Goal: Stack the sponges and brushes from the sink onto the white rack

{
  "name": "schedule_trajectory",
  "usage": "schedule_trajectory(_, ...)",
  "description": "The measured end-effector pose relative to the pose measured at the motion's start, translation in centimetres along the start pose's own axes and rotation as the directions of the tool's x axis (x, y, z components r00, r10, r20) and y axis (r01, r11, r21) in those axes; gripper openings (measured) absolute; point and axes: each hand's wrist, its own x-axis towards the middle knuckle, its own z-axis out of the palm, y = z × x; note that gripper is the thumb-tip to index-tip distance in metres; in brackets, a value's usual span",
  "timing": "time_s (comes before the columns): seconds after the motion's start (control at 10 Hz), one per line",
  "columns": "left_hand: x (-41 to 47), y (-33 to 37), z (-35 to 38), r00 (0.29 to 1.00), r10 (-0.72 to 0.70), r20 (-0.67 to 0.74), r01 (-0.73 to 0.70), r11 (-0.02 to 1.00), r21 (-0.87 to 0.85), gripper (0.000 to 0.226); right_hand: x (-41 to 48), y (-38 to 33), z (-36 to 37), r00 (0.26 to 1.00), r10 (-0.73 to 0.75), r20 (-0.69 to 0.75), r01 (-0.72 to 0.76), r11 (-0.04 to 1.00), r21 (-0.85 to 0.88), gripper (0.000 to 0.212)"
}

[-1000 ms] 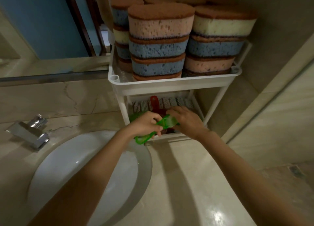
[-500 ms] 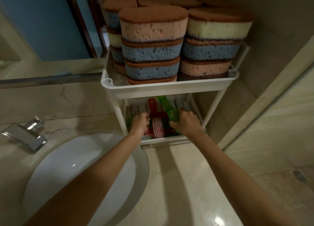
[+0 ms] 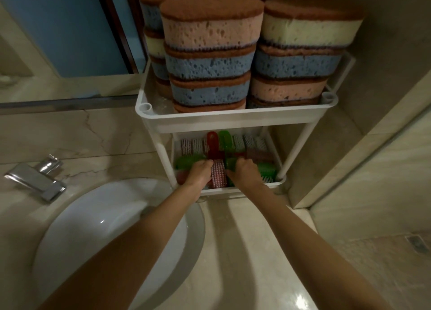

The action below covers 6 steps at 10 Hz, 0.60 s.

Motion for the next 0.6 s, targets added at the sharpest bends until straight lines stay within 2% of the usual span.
schedule_trajectory(0.2,-0.4,-0.2,-0.2,0.999,-0.032,-0.007,0.032,0.999,-0.04,0.03,-0.7,0.3,0.6,1.0,-0.012,-0.024,0.012,1.0,-0.016,0.04)
schedule_trajectory(0.3,-0.9,0.0,-0.2,0.999,-0.035,-0.011,0.034,0.995,-0.088,0.017,-1.1,0.4,0.6,0.999,-0.013,-0.052,0.012,1.0,-0.018,0.033)
schedule_trajectory(0.4,-2.3,0.2,-0.4,0.999,-0.034,-0.023,0.032,0.996,-0.081,0.032,-2.0,0.5,0.0,0.993,-0.049,-0.11,0.051,0.999,0.018,0.031)
schedule_trajectory(0.5,-3.4,-0.1,-0.7,0.999,-0.015,-0.045,0.011,0.996,-0.088,0.034,-3.1,0.5,-0.6,0.978,-0.101,-0.18,0.115,0.991,0.069,0.028)
schedule_trajectory(0.6,-5.5,0.0,-1.5,0.999,0.009,-0.031,-0.011,0.998,-0.068,0.02,-4.6,0.2,-1.0,0.969,-0.134,-0.207,0.156,0.983,0.094,0.025)
